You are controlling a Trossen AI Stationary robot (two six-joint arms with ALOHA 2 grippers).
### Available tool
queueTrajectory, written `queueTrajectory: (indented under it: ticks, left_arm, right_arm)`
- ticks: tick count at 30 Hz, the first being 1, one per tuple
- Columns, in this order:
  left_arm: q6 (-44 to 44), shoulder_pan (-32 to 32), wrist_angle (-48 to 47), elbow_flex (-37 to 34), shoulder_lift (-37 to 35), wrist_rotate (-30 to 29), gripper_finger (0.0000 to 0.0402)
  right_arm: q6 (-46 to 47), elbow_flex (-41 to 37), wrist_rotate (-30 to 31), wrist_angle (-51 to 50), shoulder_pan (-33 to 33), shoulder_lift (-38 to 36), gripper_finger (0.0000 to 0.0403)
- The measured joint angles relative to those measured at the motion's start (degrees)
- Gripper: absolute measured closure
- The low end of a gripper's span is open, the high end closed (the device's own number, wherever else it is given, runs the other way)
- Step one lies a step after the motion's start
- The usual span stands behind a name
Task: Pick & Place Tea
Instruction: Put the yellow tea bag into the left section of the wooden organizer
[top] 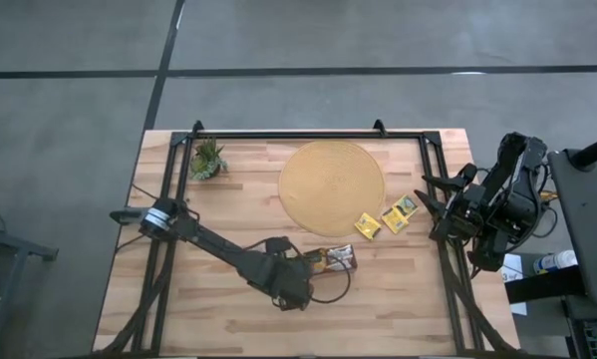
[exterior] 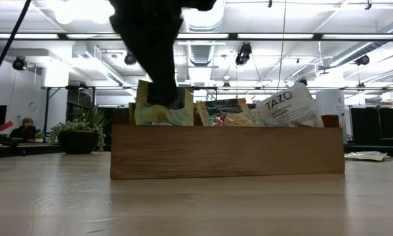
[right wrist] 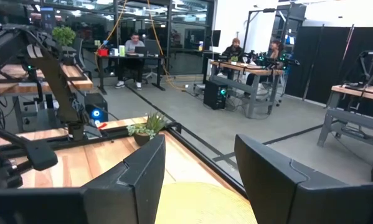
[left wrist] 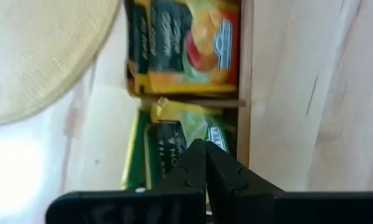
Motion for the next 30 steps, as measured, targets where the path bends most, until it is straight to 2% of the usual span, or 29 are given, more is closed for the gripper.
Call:
queueTrajectory:
  ticks: [4, 15, 20, 25, 30]
  left_arm:
    - [0.10, -0.04, 0.04, 0.53, -0.75, -2.18, 0.0401]
    - [0.56, -0.96, -0.27, 0.00, -1.69, -3.46, 0.0401]
    - [1.99, -2.77, -0.31, -0.16, -3.88, -12.13, 0.0401]
    - [5.53, -4.84, -0.42, -0.68, -8.03, -17.46, 0.0401]
    - [10.69, -7.17, -0.39, -1.13, -10.35, -29.44, 0.0402]
  right_arm:
    - [-0.03, 0.94, 0.02, 0.04, 0.00, 0.01, 0.0211]
    - [-0.84, 1.64, 0.02, 0.26, 0.01, 0.07, 0.0211]
    - [-0.84, 1.55, 0.00, 0.43, 0.00, 0.40, 0.0211]
    - [-0.86, 1.51, 0.02, 0.77, 0.00, 0.44, 0.0211]
    - [-0.86, 1.51, 0.01, 1.56, 0.01, 0.48, 0.0211]
